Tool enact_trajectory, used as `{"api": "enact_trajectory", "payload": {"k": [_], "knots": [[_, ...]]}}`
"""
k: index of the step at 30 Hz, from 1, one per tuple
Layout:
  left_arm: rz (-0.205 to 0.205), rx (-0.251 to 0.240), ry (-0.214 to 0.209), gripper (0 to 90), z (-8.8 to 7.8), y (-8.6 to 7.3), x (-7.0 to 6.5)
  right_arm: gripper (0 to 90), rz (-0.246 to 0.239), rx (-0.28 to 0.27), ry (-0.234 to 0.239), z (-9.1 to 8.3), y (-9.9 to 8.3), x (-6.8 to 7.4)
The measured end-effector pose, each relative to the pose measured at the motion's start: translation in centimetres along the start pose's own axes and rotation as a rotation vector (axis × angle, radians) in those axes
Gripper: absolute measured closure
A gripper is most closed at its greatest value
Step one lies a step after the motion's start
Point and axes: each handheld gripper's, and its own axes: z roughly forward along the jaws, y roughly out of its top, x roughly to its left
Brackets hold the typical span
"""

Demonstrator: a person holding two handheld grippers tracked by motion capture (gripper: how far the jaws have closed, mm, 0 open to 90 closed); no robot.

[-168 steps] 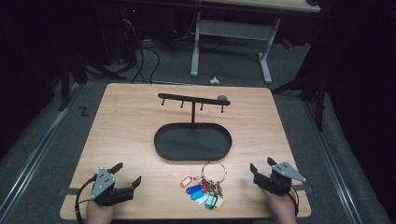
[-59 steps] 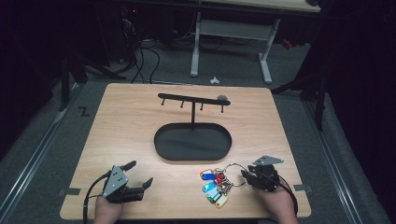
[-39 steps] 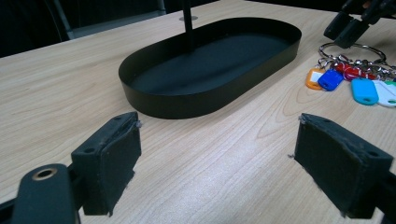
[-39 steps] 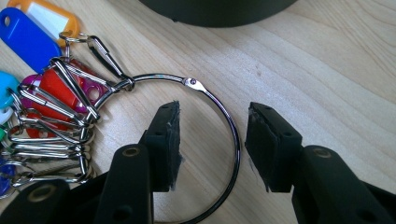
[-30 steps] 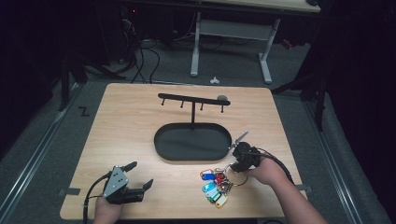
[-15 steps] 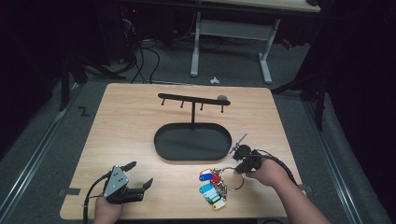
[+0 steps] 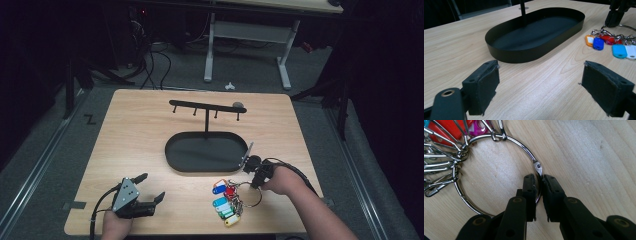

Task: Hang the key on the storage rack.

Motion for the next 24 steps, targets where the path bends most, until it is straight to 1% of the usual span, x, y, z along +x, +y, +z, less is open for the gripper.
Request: {"api": "enact_trajectory", "payload": {"k": [1, 3, 4, 5, 8, 13, 14, 15, 16, 17, 18, 19, 20, 23, 24], "knots": [[0.000, -0.003, 0.000, 15.0, 0.0, 0.0, 0.0, 82.0, -0.005, 0.013, 0.000, 0.0, 0.3, 0.0], [0.001, -0.005, 0.000, 15.0, -0.1, 0.0, 0.0, 85.4, -0.001, 0.018, 0.008, 0.0, 0.4, 0.2], [0.001, -0.005, 0.000, 15.0, -0.1, 0.0, 0.0, 85.4, -0.001, 0.018, 0.008, 0.0, 0.4, 0.2], [-0.001, -0.007, -0.002, 15.0, -0.2, -0.1, 0.0, 85.6, -0.016, 0.022, 0.002, 0.0, 0.4, 0.2], [-0.004, -0.006, -0.003, 15.0, -0.4, -0.1, 0.1, 86.0, -0.009, 0.018, 0.008, 0.0, 0.4, 0.2], [-0.010, -0.009, 0.002, 15.0, -0.4, -0.1, 0.2, 86.5, -0.025, 0.018, -0.003, -0.1, 0.3, 0.1], [-0.010, -0.009, 0.002, 15.0, -0.4, -0.1, 0.2, 86.5, -0.006, 0.010, -0.009, -0.2, 0.3, 0.0], [-0.011, -0.008, 0.003, 15.0, -0.4, -0.1, 0.2, 86.5, -0.006, 0.010, -0.009, -0.2, 0.3, 0.0], [-0.011, -0.009, 0.003, 15.0, -0.4, -0.1, 0.2, 86.5, -0.002, -0.006, -0.014, -0.5, 0.2, -0.1], [-0.010, -0.010, 0.002, 15.0, -0.5, -0.1, 0.2, 86.6, 0.011, -0.032, 0.004, -1.3, -0.1, -0.3], [-0.010, -0.010, 0.002, 15.0, -0.5, -0.1, 0.2, 86.6, 0.011, -0.032, 0.004, -1.3, -0.1, -0.3], [-0.011, -0.010, 0.002, 15.0, -0.5, -0.1, 0.2, 86.7, 0.015, -0.055, 0.016, -2.0, -0.4, -0.4], [-0.011, -0.010, 0.002, 15.0, -0.5, -0.1, 0.2, 86.7, 0.015, -0.055, 0.016, -2.0, -0.4, -0.4], [-0.008, -0.009, 0.001, 15.0, -0.4, -0.1, 0.2, 86.9, 0.015, -0.091, 0.031, -3.7, -0.8, -0.3], [-0.008, -0.009, 0.001, 15.0, -0.4, -0.1, 0.2, 86.9, 0.015, -0.091, 0.031, -3.7, -0.8, -0.3]]}}
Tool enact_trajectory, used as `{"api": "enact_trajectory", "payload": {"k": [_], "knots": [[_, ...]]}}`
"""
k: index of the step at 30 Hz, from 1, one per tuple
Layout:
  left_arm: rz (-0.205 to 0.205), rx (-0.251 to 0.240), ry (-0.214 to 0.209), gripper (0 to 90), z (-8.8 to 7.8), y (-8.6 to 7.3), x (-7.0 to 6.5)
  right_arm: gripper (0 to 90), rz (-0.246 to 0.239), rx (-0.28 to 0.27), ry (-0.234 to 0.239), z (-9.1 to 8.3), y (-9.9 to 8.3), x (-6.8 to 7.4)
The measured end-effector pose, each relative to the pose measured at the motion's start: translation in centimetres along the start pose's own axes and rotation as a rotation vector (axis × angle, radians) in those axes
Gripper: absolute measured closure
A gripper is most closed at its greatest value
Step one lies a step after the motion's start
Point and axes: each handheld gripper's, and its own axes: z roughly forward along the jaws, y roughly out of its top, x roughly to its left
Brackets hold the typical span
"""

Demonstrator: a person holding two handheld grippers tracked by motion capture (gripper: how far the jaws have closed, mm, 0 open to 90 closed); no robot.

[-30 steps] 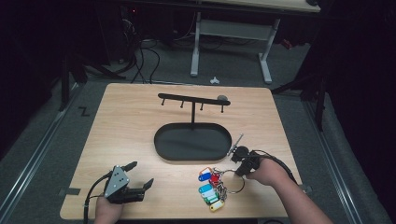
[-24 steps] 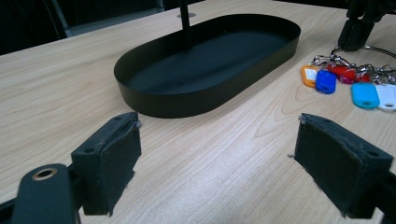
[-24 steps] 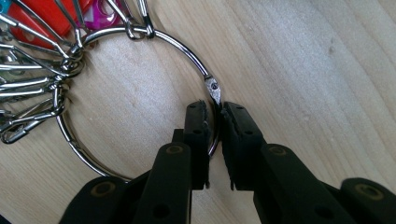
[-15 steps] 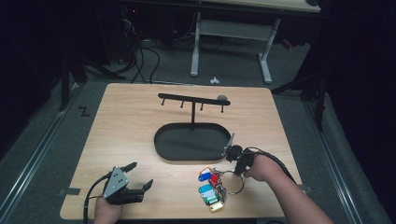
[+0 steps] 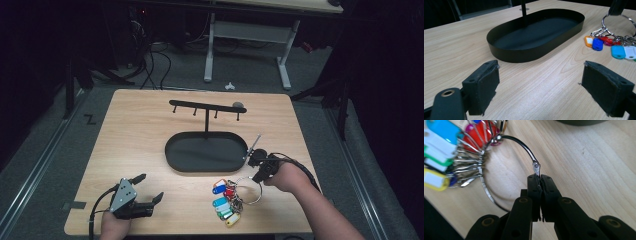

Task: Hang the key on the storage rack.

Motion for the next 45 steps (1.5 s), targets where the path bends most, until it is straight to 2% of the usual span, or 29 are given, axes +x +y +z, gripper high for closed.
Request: {"api": "enact_trajectory", "payload": {"k": [1, 2, 5, 7, 11, 14, 15, 16, 18, 20, 31, 38, 45], "knots": [[-0.001, 0.001, 0.000, 15.0, 0.0, 0.0, 0.0, 87.0, 0.001, -0.010, -0.004, -0.9, 0.0, 0.1], [-0.001, 0.001, 0.000, 15.0, 0.0, 0.0, 0.0, 87.0, 0.001, -0.010, -0.004, -0.9, 0.0, 0.1], [-0.002, -0.001, -0.001, 15.0, 0.0, 0.0, 0.0, 87.2, -0.006, -0.025, -0.008, -2.6, 0.0, 0.4], [-0.003, -0.001, 0.000, 15.0, 0.0, 0.0, 0.0, 87.2, -0.001, -0.032, -0.005, -3.0, 0.0, 0.4], [-0.002, 0.000, -0.004, 15.0, -0.1, 0.0, 0.0, 87.3, -0.012, -0.046, -0.025, -4.9, 0.4, 0.7], [-0.003, 0.000, -0.005, 15.0, -0.1, 0.0, 0.0, 87.3, -0.015, -0.048, -0.035, -5.6, 0.6, 0.9], [-0.004, 0.001, -0.006, 15.0, -0.1, 0.0, 0.0, 87.3, -0.025, -0.053, -0.046, -6.4, 0.9, 1.0], [-0.004, 0.001, -0.006, 15.0, -0.1, 0.0, 0.0, 87.3, -0.025, -0.053, -0.046, -6.4, 0.9, 1.0], [-0.005, 0.000, -0.005, 15.0, -0.1, 0.0, 0.0, 87.3, -0.034, -0.061, -0.061, -7.7, 1.4, 1.2], [-0.005, 0.001, -0.006, 15.0, -0.1, 0.0, 0.0, 87.3, -0.030, -0.064, -0.065, -8.1, 1.6, 1.3], [-0.014, 0.006, 0.003, 15.0, -1.0, -0.5, 0.2, 87.4, -0.082, -0.073, -0.135, -12.3, 3.8, 2.1], [-0.018, 0.007, 0.023, 15.0, -1.9, -0.8, 0.4, 87.3, -0.099, -0.129, -0.174, -15.4, 5.8, 2.1], [-0.023, 0.012, 0.027, 15.0, -2.5, -1.0, 0.5, 87.3, -0.083, -0.162, -0.176, -16.6, 7.5, 1.2]]}}
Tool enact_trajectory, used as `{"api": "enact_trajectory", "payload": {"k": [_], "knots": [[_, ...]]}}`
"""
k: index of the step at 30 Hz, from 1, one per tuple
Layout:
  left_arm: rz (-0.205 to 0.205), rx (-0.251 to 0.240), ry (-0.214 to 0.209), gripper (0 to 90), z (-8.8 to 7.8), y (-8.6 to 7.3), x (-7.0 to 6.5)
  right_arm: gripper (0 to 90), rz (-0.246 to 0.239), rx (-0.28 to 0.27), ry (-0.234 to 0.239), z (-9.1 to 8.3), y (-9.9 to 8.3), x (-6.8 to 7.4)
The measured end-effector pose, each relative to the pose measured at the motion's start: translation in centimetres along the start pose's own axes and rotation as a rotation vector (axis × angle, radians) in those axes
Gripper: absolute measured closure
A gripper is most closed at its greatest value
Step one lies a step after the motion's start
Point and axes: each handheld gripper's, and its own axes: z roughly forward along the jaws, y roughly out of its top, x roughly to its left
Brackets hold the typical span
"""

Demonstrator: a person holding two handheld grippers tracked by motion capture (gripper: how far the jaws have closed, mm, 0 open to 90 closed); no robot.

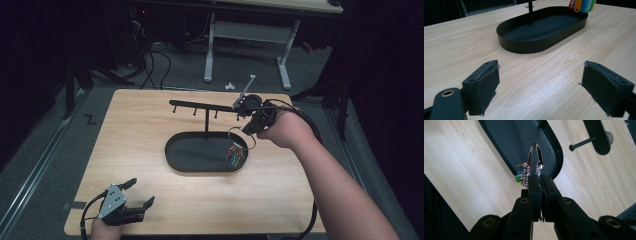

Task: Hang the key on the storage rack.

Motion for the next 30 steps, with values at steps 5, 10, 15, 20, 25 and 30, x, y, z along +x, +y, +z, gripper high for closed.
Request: {"api": "enact_trajectory", "payload": {"k": [5, 10, 15, 20, 25, 30], "knots": [[0.002, 0.002, -0.001, 15.0, 0.0, -0.1, -0.1, 87.3, 0.017, -0.001, 0.009, 0.5, 0.8, -0.9], [-0.001, 0.006, -0.012, 15.0, -0.1, -0.1, 0.0, 87.3, 0.045, -0.013, 0.010, 1.1, 1.8, -2.3], [0.008, 0.003, -0.014, 15.0, -0.1, 0.0, -0.1, 87.3, 0.070, -0.010, 0.006, 1.4, 2.2, -3.4], [0.000, 0.007, -0.025, 15.0, 0.0, -0.1, 0.0, 87.3, 0.100, -0.009, 0.008, 2.0, 2.4, -4.6], [0.006, 0.009, -0.027, 15.0, 0.1, -0.1, -0.2, 87.2, 0.132, -0.007, 0.014, 3.0, 2.5, -5.4], [0.004, 0.008, -0.029, 15.0, 0.1, -0.1, -0.1, 87.1, 0.160, -0.021, 0.015, 3.4, 2.5, -6.2]]}}
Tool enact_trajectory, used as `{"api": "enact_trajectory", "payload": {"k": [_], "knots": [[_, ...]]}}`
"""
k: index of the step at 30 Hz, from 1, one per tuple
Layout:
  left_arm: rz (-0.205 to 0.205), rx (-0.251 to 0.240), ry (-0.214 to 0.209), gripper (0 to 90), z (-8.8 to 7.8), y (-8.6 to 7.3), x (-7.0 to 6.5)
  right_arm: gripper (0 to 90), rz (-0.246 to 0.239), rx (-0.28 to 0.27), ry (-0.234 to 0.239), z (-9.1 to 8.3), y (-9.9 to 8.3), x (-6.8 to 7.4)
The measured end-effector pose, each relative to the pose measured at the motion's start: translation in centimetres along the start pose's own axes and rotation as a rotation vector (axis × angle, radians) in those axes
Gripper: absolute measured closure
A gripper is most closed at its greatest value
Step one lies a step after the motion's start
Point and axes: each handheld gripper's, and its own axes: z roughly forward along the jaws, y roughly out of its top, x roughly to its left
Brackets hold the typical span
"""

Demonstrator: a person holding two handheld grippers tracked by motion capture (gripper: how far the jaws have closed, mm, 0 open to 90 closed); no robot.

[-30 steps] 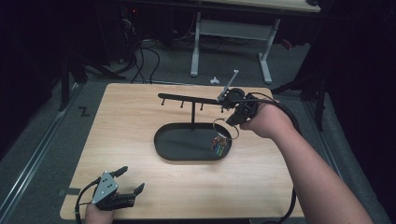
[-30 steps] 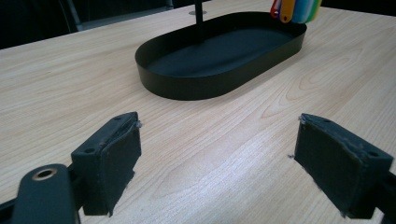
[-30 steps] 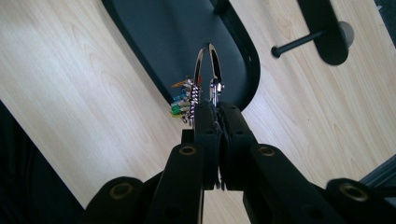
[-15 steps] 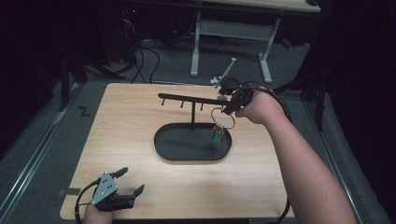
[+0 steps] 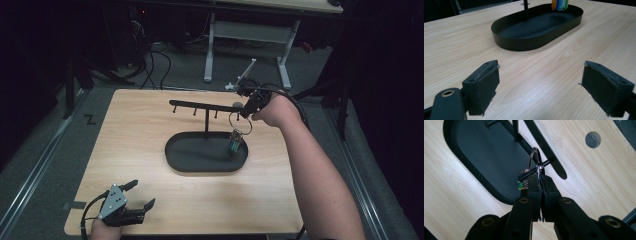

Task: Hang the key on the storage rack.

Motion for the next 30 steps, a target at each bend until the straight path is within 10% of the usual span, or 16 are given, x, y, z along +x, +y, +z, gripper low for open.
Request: {"api": "enact_trajectory", "payload": {"k": [16, 22, 30], "knots": [[0.007, 0.007, -0.003, 15.0, 0.1, 0.0, 0.0, 74.5, 0.034, -0.052, 0.005, -0.5, -0.1, 0.3], [0.002, 0.000, 0.003, 15.0, 0.1, 0.0, 0.0, 44.6, 0.050, -0.122, -0.025, -0.6, -1.0, 1.1], [0.007, 0.009, -0.001, 15.0, 0.2, 0.0, -0.1, 25.9, 0.024, -0.187, -0.055, 0.2, -3.1, 2.2]]}}
